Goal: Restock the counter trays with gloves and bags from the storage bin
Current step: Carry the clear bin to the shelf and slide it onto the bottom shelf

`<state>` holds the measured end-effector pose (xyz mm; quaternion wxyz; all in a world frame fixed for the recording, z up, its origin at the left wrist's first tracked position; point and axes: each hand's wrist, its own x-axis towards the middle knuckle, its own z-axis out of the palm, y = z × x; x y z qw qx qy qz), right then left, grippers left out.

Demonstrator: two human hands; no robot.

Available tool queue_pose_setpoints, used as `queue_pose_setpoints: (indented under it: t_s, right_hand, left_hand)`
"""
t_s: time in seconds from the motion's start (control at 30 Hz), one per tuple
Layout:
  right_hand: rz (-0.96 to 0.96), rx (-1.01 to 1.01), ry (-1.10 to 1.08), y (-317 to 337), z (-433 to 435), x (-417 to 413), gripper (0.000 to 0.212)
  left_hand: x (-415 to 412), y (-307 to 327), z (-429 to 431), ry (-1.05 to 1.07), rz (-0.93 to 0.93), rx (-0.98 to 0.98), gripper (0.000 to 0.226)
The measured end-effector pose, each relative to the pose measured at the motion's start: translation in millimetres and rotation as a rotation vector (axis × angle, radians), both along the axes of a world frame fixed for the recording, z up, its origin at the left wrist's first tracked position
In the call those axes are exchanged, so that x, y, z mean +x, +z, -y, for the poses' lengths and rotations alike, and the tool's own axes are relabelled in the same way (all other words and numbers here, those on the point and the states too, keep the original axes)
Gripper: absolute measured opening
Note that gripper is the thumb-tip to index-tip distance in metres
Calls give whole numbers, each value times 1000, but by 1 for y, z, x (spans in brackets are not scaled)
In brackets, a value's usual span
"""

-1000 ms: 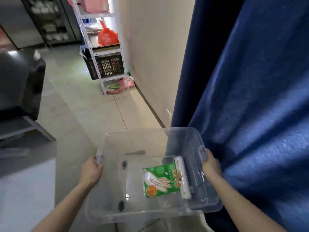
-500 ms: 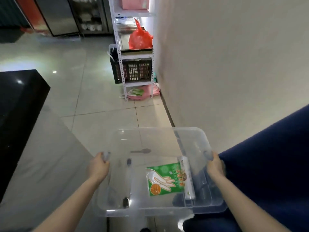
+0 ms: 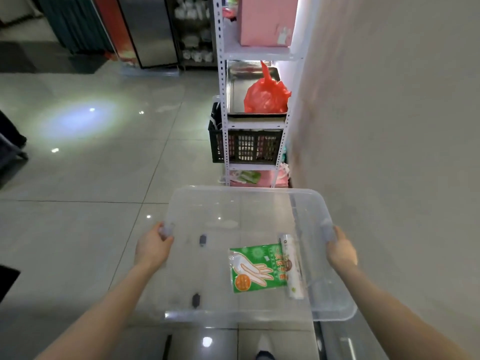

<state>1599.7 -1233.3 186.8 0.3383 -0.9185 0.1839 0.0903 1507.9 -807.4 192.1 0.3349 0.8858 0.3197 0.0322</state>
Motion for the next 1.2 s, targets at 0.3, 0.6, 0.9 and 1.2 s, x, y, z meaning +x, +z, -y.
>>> queue_pose_setpoints:
  t_s: [0.3, 0.6, 0.9, 1.2]
  right_hand:
    - [48, -3, 252, 21, -136, 235, 39]
    - [21, 99, 407, -4, -337, 422, 31]
    - [16, 79, 486, -3, -515, 607, 41]
    - [-14, 82, 517, -28, -662, 803, 36]
  left_hand:
    - [133, 2, -105, 271, 69, 2, 42]
    - [275, -19, -282, 389, 45, 14, 33]
    - [427, 5, -437, 441, 22, 76, 22]
    - [607, 19, -571, 453, -93, 138, 41]
